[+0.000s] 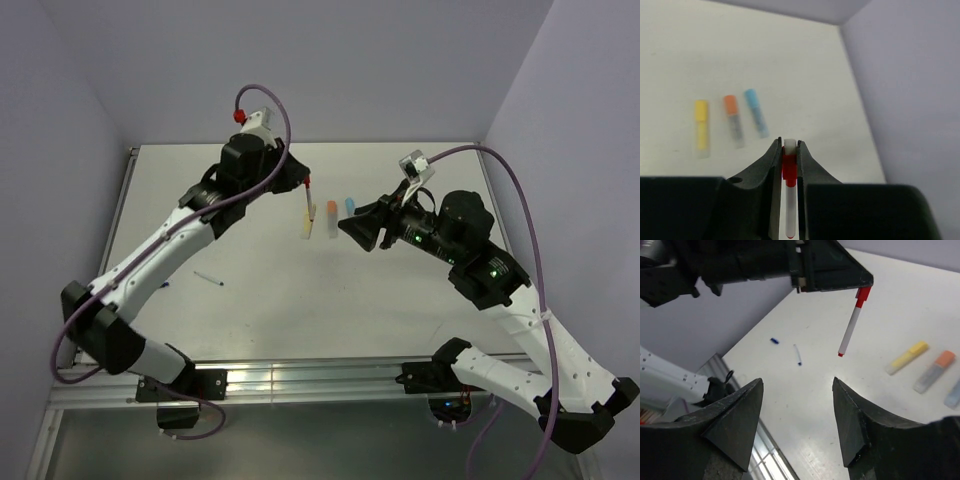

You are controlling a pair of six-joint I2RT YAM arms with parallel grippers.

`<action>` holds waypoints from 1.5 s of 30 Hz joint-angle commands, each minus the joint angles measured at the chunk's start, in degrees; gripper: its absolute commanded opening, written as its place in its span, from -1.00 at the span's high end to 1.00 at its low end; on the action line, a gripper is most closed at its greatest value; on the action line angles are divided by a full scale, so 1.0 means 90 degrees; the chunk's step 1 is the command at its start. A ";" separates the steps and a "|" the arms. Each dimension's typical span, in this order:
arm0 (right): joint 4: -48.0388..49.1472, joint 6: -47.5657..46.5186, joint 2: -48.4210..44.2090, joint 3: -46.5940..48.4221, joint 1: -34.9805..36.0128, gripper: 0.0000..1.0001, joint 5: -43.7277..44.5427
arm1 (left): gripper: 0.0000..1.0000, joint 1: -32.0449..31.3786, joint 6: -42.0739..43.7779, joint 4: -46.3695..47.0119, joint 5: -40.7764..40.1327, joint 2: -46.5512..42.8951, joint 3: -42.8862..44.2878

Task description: Insert the pens into the pen caps

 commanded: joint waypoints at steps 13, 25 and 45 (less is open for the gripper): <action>-0.0526 -0.0060 -0.0055 0.0287 -0.0005 -0.38 0.1393 | 0.99 0.1356 0.1523 -0.1733 -0.0495 0.4308 0.2473; -0.0526 -0.0060 -0.0143 0.0209 -0.0005 -0.40 0.1472 | 0.53 0.1425 0.1318 -0.1841 -0.0916 0.5403 0.2935; -0.0585 0.0184 0.0199 0.0219 -0.0005 -0.40 0.1130 | 0.05 0.1444 -0.1139 -0.3090 -0.3404 0.2310 0.0558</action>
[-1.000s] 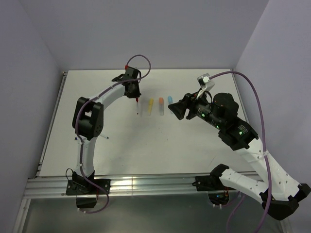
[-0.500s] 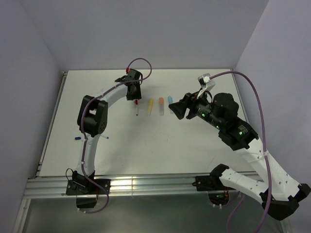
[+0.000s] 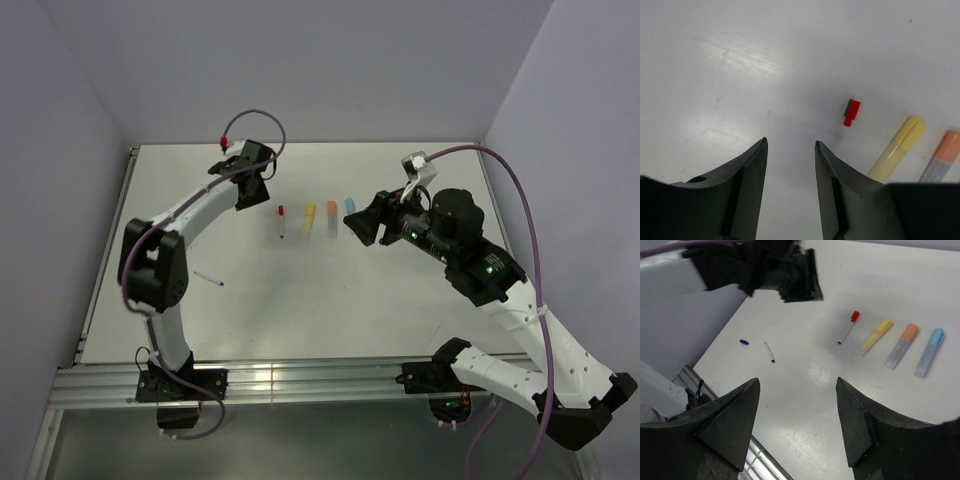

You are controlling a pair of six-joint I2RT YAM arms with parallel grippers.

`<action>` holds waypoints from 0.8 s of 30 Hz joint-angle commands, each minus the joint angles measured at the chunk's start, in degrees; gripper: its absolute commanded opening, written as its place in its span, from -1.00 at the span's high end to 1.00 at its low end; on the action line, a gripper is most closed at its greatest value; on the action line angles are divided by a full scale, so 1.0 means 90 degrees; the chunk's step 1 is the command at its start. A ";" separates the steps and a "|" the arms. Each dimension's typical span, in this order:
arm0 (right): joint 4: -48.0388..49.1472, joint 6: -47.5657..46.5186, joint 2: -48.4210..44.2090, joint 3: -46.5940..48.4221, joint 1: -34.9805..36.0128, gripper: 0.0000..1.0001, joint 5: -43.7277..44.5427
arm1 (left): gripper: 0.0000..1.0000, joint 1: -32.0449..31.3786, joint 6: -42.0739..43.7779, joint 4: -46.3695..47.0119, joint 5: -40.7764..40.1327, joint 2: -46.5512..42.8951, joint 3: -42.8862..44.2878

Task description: Insert the pens into the pen caps

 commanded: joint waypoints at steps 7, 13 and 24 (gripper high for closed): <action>0.0402 0.0320 0.0136 -0.0387 -0.0014 -0.38 -0.0545 | 0.12 0.0645 -0.2570 -0.0832 -0.1282 -0.3313 -0.3128; 0.0705 0.0331 0.0263 -0.0827 -0.0014 -0.37 -0.0702 | 0.13 0.1202 -0.2668 -0.0666 -0.1154 -0.3766 -0.3979; 0.0803 0.0243 0.0439 -0.1004 -0.0044 -0.35 -0.0751 | 0.19 0.1437 -0.3264 -0.0188 -0.0774 -0.3034 -0.4477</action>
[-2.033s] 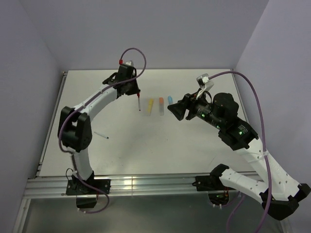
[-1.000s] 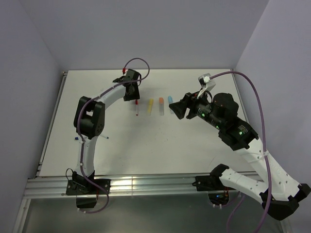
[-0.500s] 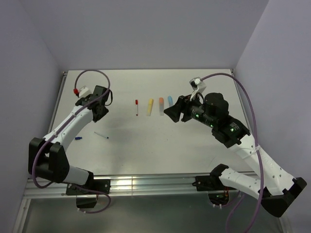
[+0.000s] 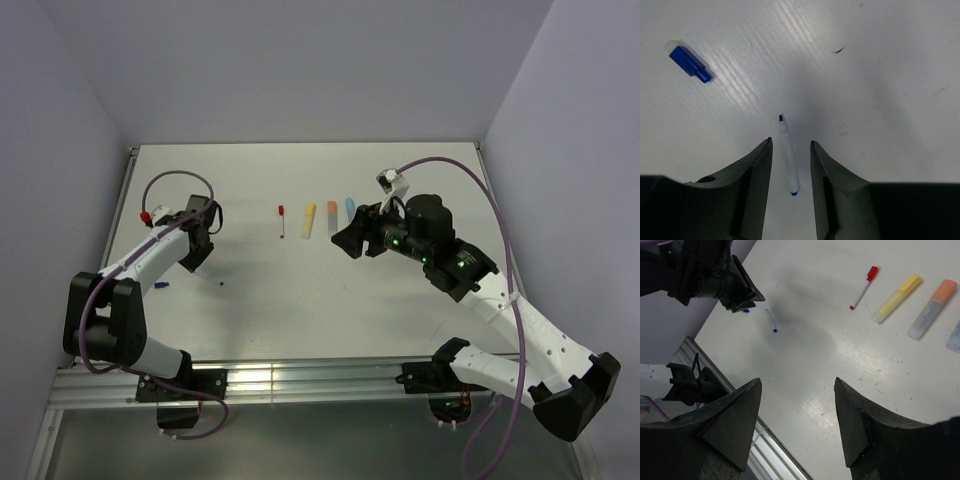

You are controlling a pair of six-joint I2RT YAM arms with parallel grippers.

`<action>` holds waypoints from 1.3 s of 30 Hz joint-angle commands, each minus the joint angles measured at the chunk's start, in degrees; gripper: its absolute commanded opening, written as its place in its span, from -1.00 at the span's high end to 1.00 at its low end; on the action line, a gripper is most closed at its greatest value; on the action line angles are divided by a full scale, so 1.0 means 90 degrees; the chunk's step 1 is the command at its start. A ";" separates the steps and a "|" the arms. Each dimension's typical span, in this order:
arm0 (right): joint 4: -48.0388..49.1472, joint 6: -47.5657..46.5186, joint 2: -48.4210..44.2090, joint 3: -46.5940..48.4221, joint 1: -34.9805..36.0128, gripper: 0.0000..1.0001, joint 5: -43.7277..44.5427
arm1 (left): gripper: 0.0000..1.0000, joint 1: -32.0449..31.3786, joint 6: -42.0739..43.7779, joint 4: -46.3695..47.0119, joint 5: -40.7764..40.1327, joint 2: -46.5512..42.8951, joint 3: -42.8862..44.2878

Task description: Insert the pens into the pen caps

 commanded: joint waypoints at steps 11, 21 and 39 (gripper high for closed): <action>0.0354 -0.0066 -0.0042 -0.0218 -0.0090 -0.34 -0.0049 | 0.21 0.0133 -0.0555 0.0748 0.0564 0.0704 -0.0438; 0.0354 -0.0095 -0.0062 -0.0286 -0.0119 -0.34 -0.0019 | 0.25 0.0133 -0.0750 0.0729 0.0506 0.0715 -0.0672; 0.0344 -0.0154 0.0036 -0.0286 -0.0158 -0.33 -0.0087 | 0.99 0.0104 -0.0233 0.1442 0.0994 0.0706 -0.1093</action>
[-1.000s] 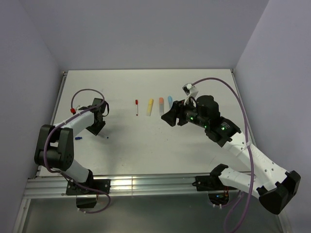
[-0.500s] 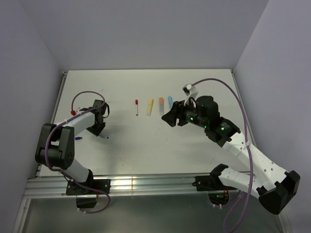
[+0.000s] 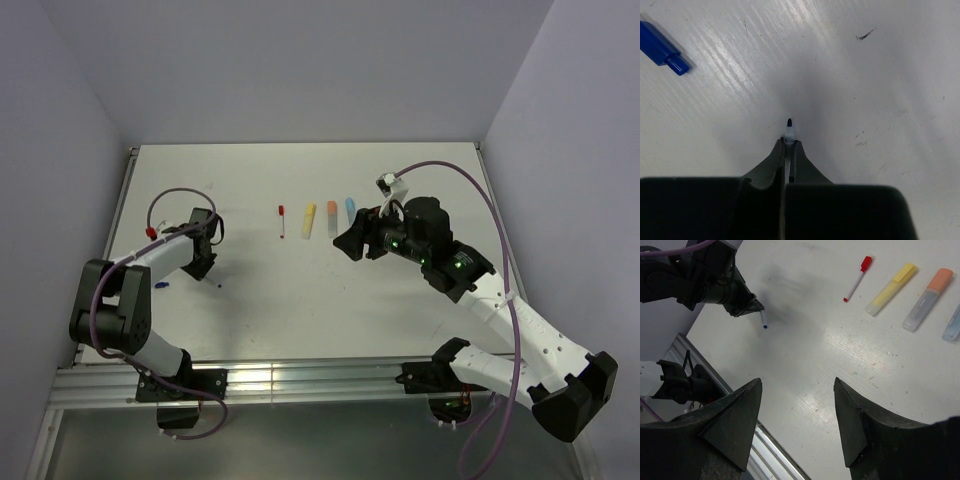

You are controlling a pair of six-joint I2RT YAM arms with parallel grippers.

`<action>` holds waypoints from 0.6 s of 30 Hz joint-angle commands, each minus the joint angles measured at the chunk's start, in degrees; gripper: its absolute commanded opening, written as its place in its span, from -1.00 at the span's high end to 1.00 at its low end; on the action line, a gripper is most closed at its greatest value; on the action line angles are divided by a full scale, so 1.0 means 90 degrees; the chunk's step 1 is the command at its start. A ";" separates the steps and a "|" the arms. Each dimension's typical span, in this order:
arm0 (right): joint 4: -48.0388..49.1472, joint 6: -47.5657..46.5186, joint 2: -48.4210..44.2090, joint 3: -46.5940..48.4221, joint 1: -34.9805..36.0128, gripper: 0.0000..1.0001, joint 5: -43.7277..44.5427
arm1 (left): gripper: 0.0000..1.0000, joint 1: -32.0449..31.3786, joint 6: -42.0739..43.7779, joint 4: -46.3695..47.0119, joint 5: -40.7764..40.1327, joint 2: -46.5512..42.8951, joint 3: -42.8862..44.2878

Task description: Insert the pens into the pen caps

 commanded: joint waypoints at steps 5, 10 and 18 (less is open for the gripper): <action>0.0479 -0.0054 0.0218 0.0076 -0.0069 -0.33 -0.0658 | 0.99 -0.0691 0.0359 0.0297 0.0406 -0.0887 -0.0026; 0.1064 0.0268 0.0570 0.0135 -0.0059 -0.32 -0.1595 | 0.99 -0.1882 0.0154 0.0043 0.0298 -0.1972 0.0765; 0.1796 0.0620 0.1215 0.0389 -0.0010 -0.31 -0.1870 | 0.99 -0.3388 -0.0081 0.0072 -0.0229 -0.2353 0.2005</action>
